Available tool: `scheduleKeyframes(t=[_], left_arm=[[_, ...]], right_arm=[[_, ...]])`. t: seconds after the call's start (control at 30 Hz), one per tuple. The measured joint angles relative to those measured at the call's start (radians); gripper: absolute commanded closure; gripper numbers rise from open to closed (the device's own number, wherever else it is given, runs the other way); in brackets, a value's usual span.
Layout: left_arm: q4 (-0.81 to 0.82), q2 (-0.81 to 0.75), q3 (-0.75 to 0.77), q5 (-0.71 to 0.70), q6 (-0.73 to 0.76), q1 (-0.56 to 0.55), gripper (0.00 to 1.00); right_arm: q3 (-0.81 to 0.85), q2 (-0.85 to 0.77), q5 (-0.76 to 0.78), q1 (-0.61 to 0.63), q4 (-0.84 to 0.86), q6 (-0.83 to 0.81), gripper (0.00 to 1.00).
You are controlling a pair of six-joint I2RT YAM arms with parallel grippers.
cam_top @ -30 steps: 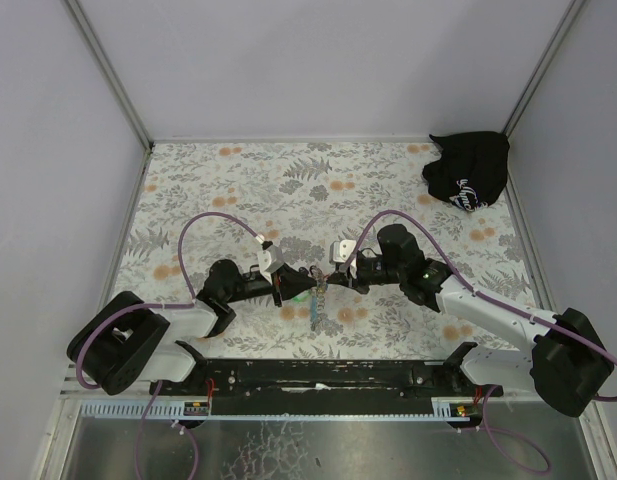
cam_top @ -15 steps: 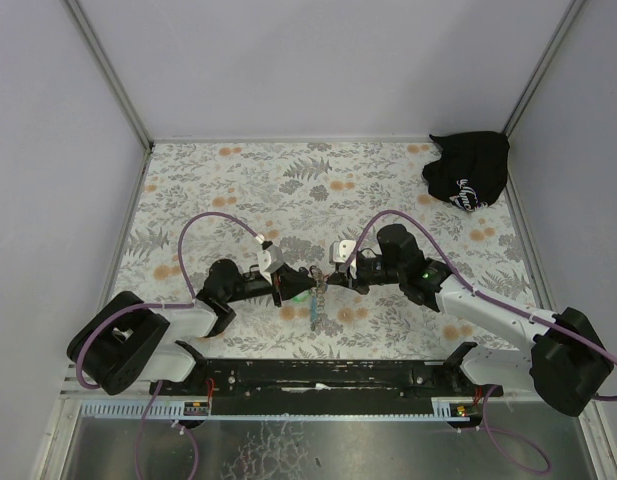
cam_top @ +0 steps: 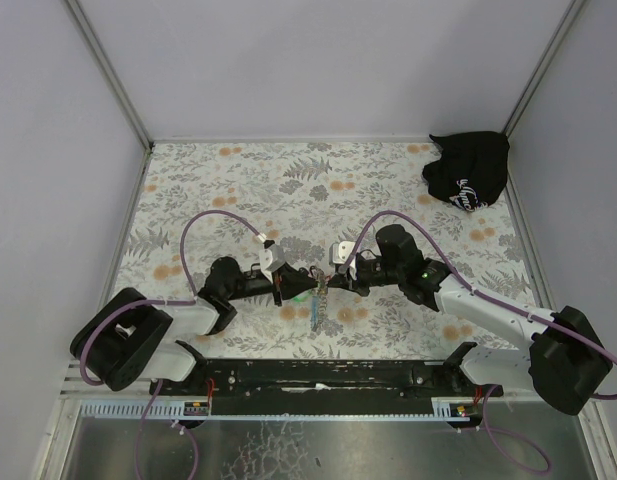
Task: Put the keys on the keyring
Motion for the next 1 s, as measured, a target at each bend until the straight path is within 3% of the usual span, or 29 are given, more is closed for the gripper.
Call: scheduleKeyframes(t=[1.0], left_arm=[[-0.006,0.003,0.011,0.017,-0.008,0.002,1.00]], right_arm=[[0.000,-0.010,-0.008,-0.001,0.000,0.049,1.00]])
